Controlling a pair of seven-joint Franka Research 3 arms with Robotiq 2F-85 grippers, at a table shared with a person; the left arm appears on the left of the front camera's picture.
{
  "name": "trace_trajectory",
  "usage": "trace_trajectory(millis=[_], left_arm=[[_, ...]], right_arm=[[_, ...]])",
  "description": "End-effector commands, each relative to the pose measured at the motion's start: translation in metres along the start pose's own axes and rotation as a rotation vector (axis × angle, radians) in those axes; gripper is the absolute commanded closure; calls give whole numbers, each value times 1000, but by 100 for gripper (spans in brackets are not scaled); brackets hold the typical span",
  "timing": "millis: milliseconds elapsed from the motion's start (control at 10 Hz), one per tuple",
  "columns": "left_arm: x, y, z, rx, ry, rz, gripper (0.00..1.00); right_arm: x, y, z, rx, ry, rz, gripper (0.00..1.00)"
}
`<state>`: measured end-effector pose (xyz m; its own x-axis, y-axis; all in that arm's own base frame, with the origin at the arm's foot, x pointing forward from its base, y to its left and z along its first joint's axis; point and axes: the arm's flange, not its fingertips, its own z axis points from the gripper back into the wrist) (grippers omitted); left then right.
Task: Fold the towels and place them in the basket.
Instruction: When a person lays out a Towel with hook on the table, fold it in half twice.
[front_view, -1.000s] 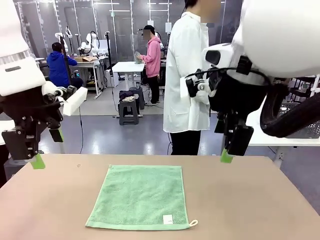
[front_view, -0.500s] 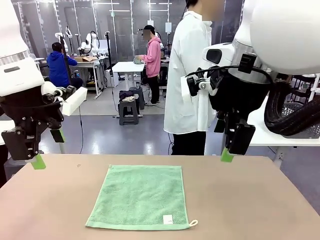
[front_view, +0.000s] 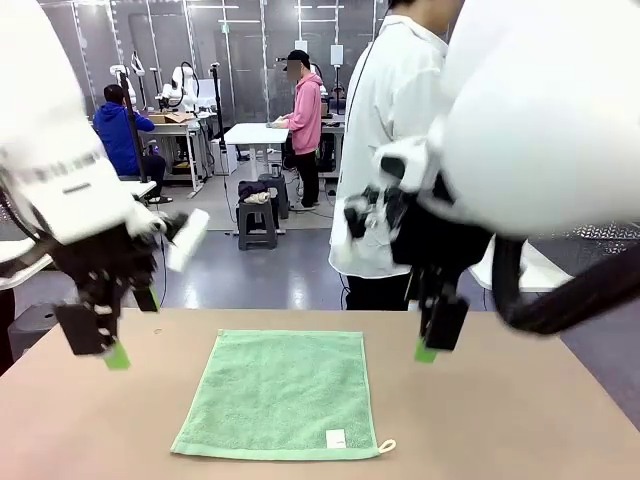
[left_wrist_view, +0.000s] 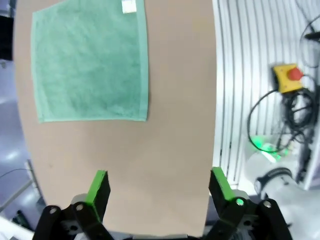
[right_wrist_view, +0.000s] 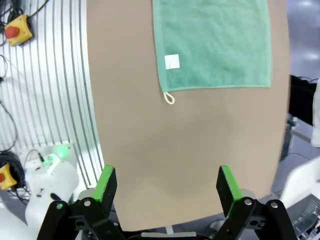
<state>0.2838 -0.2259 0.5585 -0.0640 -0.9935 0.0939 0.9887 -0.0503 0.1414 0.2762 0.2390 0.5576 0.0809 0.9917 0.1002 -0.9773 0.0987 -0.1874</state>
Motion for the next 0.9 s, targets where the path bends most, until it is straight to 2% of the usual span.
trace_trajectory(millis=[0,200,400,800], left_arm=[[15,3,-51,-5,24,61,0],[18,3,-111,-19,71,99,0],[10,-1,-154,-42,27,79,0],[1,1,-215,-13,37,28,0]], right_arm=[[17,3,-53,23,29,-50,0],[29,9,-105,67,61,-51,0],[37,19,-142,125,50,-22,0],[45,20,-199,107,42,-6,0]])
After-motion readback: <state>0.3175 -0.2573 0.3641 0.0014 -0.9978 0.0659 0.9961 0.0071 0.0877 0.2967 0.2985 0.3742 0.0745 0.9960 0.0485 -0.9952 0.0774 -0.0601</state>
